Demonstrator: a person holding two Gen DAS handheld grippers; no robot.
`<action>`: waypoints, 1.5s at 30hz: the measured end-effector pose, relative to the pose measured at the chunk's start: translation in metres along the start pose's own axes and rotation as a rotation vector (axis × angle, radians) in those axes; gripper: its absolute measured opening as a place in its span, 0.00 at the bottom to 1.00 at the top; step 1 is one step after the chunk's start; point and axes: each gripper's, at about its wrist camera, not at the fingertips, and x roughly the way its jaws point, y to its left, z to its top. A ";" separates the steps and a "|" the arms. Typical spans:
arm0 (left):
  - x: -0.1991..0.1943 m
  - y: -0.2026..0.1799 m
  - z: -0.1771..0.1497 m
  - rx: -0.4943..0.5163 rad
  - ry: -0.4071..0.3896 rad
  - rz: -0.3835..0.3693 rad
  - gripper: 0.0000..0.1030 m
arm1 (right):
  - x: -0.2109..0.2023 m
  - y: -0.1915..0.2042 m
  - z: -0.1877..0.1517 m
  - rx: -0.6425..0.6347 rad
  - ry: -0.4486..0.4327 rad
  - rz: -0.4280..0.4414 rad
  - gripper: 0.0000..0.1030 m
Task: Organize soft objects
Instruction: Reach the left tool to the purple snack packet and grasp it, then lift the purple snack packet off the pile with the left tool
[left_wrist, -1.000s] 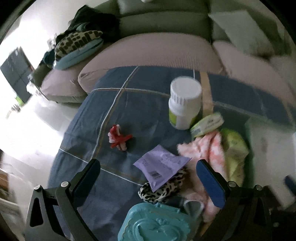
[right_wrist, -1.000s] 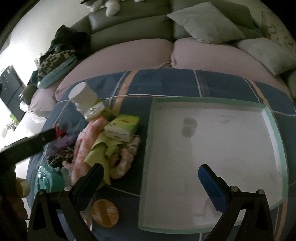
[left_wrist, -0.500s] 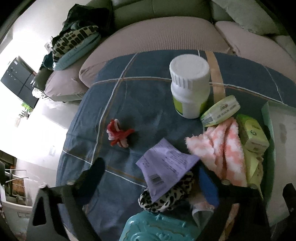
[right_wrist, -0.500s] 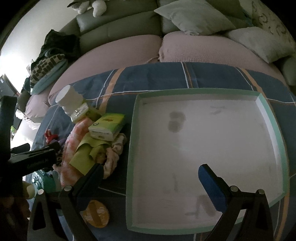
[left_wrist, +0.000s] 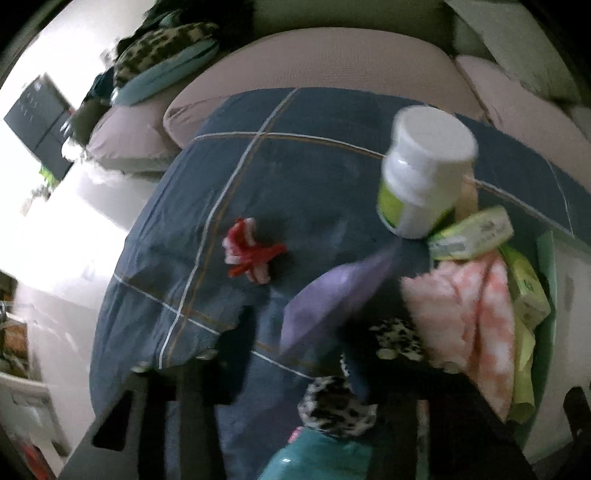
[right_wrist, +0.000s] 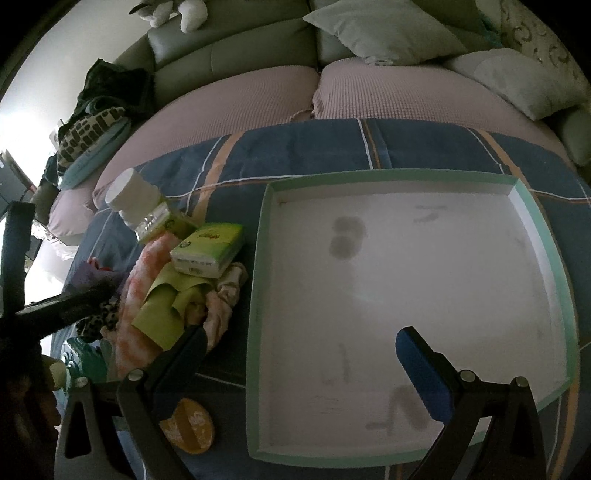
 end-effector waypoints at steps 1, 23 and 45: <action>0.001 0.005 0.000 -0.014 0.001 -0.013 0.33 | 0.000 -0.001 0.000 0.002 0.001 0.000 1.00; 0.013 0.068 0.019 -0.186 0.014 -0.318 0.30 | 0.009 -0.002 -0.002 -0.002 0.032 -0.013 1.00; 0.068 0.070 0.075 -0.256 0.217 -0.384 0.59 | 0.012 0.018 0.001 -0.046 0.037 -0.042 1.00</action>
